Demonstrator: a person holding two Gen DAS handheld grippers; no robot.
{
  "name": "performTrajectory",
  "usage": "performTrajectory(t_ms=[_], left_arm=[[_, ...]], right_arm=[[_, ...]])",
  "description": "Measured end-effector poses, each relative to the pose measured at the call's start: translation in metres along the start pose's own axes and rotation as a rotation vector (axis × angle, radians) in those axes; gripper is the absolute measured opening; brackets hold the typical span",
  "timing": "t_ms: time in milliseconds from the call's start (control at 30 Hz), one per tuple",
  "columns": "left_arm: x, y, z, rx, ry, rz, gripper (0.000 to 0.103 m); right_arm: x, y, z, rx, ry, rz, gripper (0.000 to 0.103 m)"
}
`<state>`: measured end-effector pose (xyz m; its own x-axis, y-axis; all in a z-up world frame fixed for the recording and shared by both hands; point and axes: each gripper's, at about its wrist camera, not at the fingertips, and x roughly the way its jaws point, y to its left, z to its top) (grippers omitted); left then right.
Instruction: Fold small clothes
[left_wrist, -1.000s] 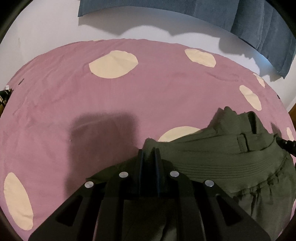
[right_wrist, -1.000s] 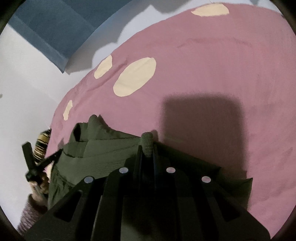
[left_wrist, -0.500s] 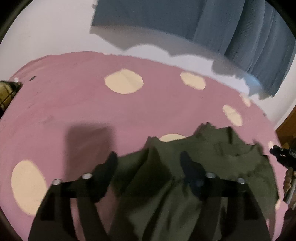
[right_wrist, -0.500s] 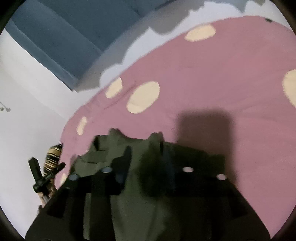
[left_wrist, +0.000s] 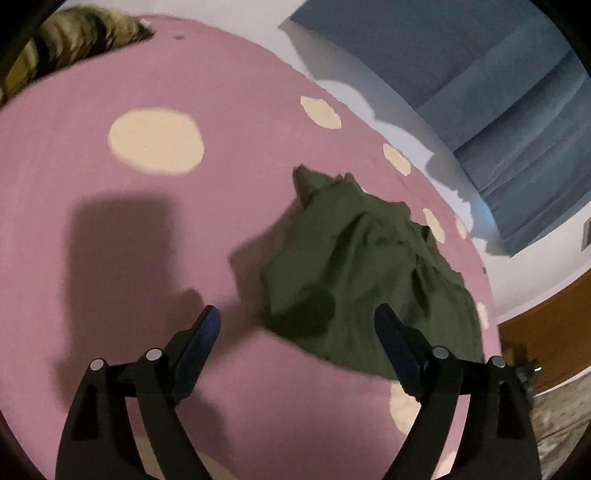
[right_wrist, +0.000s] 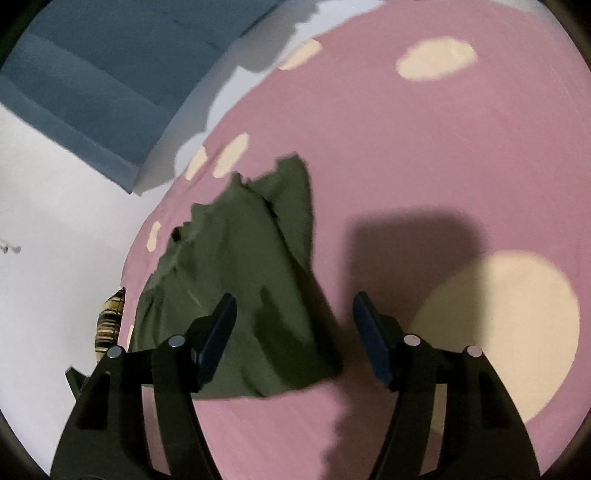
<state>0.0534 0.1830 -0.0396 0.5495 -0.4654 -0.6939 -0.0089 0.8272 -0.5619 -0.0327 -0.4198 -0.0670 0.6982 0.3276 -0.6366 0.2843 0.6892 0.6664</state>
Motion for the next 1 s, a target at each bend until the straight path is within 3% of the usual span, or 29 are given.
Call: performTrajectory(t_ms=[133,267,333,367,433,500,567,667,867,1000], left_arm=[[0.009,-0.006,-0.015,-0.012,0.021,-0.037,0.084],[0.029,-0.013,-0.008,-0.041,0.026,-0.061,0.084],[0.039,-0.013,-0.005,-0.061,0.022,-0.042,0.084],[0.043,-0.011,-0.004,-0.07,0.026,-0.027,0.08],[0.051,-0.011,-0.004,-0.064,0.036,0.049,0.053],[0.054,-0.015,-0.005,-0.025,0.027,0.1,0.05],[0.054,-0.018,-0.006,-0.003,0.02,0.123,0.048],[0.055,-0.019,-0.008,0.013,0.013,0.146,0.048],[0.055,-0.019,-0.01,0.036,0.004,0.153,0.048],[0.053,-0.018,-0.011,0.043,0.002,0.146,0.048]], right_arm=[[0.012,-0.011,-0.015,0.075,0.024,0.069,0.065],[0.019,0.003,-0.019,0.044,0.02,0.061,0.065],[0.022,0.008,-0.02,0.014,0.014,0.025,0.053],[0.023,0.01,-0.021,-0.003,0.013,0.0,0.04],[0.025,0.011,-0.022,-0.031,0.012,-0.038,0.034],[0.027,0.01,-0.023,-0.042,0.018,-0.045,0.024],[0.028,0.009,-0.022,-0.049,0.022,-0.053,0.021],[0.03,0.011,-0.023,-0.076,0.015,-0.078,0.02],[0.027,0.001,-0.023,-0.052,0.007,-0.025,0.019],[0.018,-0.007,-0.024,-0.009,-0.002,0.019,0.025]])
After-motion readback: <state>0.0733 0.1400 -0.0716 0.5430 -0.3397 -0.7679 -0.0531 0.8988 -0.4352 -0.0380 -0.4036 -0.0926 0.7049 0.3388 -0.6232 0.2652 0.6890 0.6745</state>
